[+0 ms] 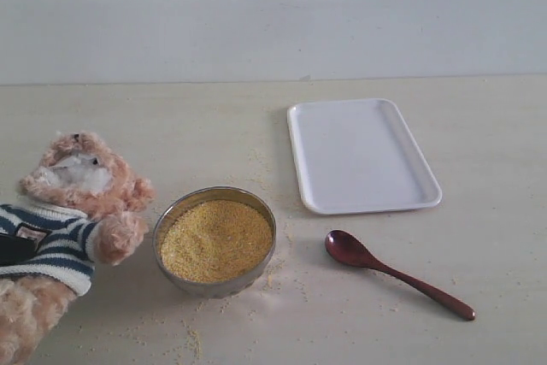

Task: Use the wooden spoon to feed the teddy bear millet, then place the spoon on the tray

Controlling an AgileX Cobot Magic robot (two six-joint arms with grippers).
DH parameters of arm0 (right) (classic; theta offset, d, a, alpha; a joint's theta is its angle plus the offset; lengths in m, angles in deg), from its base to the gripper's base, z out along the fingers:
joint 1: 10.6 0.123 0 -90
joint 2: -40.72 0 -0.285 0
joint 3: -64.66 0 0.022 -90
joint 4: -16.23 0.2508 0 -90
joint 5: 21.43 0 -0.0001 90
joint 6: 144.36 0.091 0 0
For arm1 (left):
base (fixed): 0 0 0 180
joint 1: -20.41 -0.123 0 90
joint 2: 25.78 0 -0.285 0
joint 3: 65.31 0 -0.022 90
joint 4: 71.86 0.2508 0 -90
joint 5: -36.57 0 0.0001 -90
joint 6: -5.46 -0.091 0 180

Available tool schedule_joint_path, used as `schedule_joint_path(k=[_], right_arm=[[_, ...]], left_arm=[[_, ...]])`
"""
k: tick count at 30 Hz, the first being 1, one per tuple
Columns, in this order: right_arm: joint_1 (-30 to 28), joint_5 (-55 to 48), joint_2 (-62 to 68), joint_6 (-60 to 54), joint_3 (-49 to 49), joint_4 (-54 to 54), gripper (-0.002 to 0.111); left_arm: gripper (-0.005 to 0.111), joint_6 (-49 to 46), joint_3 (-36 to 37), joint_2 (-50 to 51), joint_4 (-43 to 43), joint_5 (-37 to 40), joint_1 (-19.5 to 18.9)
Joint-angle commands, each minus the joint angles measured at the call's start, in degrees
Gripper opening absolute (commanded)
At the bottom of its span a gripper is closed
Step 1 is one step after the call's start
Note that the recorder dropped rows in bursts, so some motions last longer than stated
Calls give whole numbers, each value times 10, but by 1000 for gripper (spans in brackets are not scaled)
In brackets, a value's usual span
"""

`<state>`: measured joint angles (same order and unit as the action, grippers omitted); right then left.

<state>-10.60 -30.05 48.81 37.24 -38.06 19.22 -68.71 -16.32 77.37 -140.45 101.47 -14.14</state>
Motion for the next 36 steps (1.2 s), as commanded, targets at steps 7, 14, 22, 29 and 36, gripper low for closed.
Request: schedule_joint_path(k=[7,14,22,29,36], right_arm=[[0,3,-3,-1,-1,-3,0],[0,3,-3,-1,-1,-3,0],[0,3,-3,-1,-1,-3,0],[0,3,-3,-1,-1,-3,0],[0,3,-3,-1,-1,-3,0]], left_arm=[[5,-5,-5,-1,-12,17,-2],[5,-5,-5,-1,-25,17,-2],[5,-5,-5,-1,-25,17,-2],[5,-5,-5,-1,-25,17,-2],[5,-5,-5,-1,-25,17,-2]])
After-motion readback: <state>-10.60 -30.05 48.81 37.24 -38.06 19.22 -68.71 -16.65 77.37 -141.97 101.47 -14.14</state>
